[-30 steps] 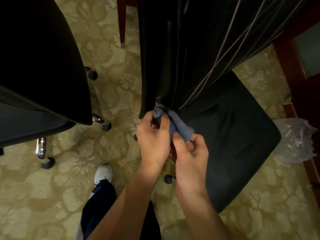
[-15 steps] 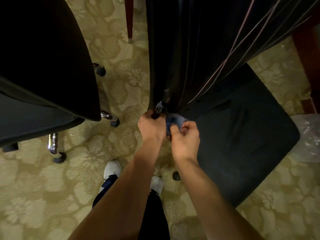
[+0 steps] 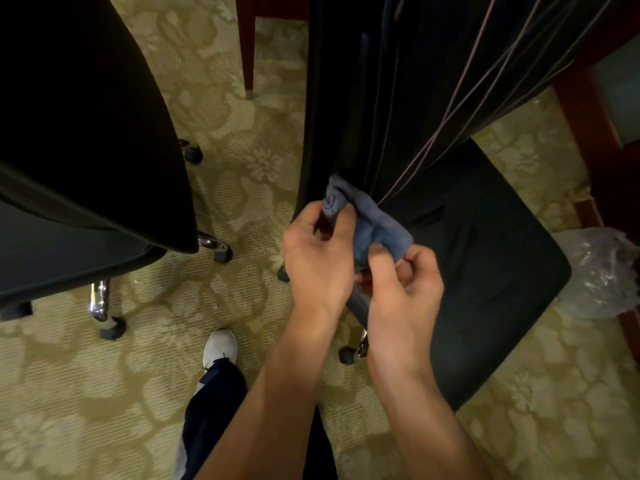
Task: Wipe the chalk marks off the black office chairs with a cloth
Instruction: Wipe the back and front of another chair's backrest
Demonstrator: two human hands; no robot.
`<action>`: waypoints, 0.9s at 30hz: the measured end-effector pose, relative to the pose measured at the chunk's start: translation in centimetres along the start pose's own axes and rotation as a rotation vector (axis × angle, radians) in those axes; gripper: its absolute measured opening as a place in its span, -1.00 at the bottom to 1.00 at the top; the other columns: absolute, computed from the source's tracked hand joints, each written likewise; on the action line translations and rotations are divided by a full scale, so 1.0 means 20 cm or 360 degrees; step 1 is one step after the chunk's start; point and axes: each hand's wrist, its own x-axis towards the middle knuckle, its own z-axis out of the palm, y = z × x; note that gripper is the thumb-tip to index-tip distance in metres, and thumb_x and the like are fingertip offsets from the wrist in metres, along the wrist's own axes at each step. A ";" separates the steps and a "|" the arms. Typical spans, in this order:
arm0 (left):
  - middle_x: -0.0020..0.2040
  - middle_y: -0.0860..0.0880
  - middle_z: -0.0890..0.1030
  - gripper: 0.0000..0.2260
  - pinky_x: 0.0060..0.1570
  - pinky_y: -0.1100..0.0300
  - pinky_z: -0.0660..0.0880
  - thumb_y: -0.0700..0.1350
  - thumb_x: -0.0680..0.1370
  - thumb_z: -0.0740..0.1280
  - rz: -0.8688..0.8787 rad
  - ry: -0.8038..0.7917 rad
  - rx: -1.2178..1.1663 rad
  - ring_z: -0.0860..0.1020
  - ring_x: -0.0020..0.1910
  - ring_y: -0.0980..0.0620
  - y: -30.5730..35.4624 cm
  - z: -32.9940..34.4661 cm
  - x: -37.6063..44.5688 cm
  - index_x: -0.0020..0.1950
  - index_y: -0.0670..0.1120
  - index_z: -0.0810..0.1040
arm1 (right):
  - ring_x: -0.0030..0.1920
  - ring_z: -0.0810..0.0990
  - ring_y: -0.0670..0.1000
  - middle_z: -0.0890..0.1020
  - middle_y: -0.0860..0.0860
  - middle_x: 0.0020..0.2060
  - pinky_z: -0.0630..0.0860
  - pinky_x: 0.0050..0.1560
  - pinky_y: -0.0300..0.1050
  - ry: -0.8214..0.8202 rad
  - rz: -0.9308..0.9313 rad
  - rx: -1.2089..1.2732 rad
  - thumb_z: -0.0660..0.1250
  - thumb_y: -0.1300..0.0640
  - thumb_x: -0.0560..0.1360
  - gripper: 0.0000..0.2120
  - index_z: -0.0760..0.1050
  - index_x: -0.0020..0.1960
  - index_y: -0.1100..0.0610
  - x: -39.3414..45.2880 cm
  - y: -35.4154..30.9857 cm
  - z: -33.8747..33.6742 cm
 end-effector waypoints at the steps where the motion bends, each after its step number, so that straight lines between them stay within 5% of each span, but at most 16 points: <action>1: -0.31 0.00 0.59 -0.85 -0.27 0.17 0.50 -0.22 0.60 0.35 0.0012 0.0056 -0.0014 0.56 -0.30 0.10 0.01 0.00 0.00 -0.18 -0.11 0.57 | -0.41 0.41 -0.16 0.42 -0.08 -0.44 0.43 -0.38 -0.33 -0.0016 -0.0021 -0.0033 0.35 0.25 0.56 -0.88 0.41 -0.11 0.19 0.00 -0.01 0.01; 7: -0.19 -0.03 0.61 -0.92 -0.17 0.15 0.52 -0.15 0.63 0.32 -0.0019 0.0110 -0.0249 0.59 -0.19 0.07 0.03 -0.03 0.05 -0.05 -0.13 0.53 | -0.42 0.35 -0.16 0.40 -0.10 -0.44 0.37 -0.40 -0.28 -0.0081 -0.0124 -0.0188 0.37 0.21 0.55 -0.86 0.41 -0.11 0.16 0.00 -0.02 0.10; 13: -0.05 -0.06 0.68 -0.90 0.14 -0.05 0.58 -0.07 0.51 0.33 -0.0188 0.0137 -0.0034 0.67 0.00 -0.02 -0.01 -0.02 0.14 -0.03 -0.04 0.60 | -0.45 0.37 -0.16 0.40 -0.08 -0.43 0.38 -0.43 -0.27 0.0006 -0.0094 -0.0142 0.37 0.19 0.55 -0.82 0.37 -0.13 0.12 0.00 0.04 0.16; 19: -0.13 -0.07 0.68 -0.90 0.14 -0.06 0.59 -0.23 0.56 0.34 -0.0713 0.0116 0.0106 0.67 0.01 -0.13 -0.27 -0.03 0.25 -0.09 -0.07 0.62 | -0.42 0.44 -0.19 0.50 -0.04 -0.35 0.45 -0.36 -0.24 0.0119 0.0200 -0.0332 0.36 0.25 0.52 -0.85 0.39 -0.13 0.14 0.06 0.30 0.20; 22: 0.02 -0.15 0.69 -0.88 0.16 -0.06 0.58 -0.22 0.56 0.35 -0.0975 0.0133 0.0178 0.65 0.08 -0.15 -0.34 -0.02 0.28 0.06 -0.16 0.64 | -0.42 0.40 -0.15 0.46 -0.04 -0.38 0.44 -0.32 -0.17 0.0178 0.0368 -0.0449 0.37 0.24 0.51 -0.80 0.36 -0.17 0.12 0.11 0.38 0.20; 27: -0.08 -0.03 0.63 -0.92 0.00 0.13 0.57 -0.16 0.54 0.43 -0.0775 0.0406 0.0349 0.62 -0.03 -0.01 -0.30 -0.05 0.30 0.00 -0.15 0.63 | -0.36 0.44 -0.05 0.46 0.00 -0.40 0.48 -0.28 -0.06 0.0139 0.0385 -0.0453 0.37 0.24 0.50 -0.85 0.39 -0.15 0.18 0.14 0.36 0.24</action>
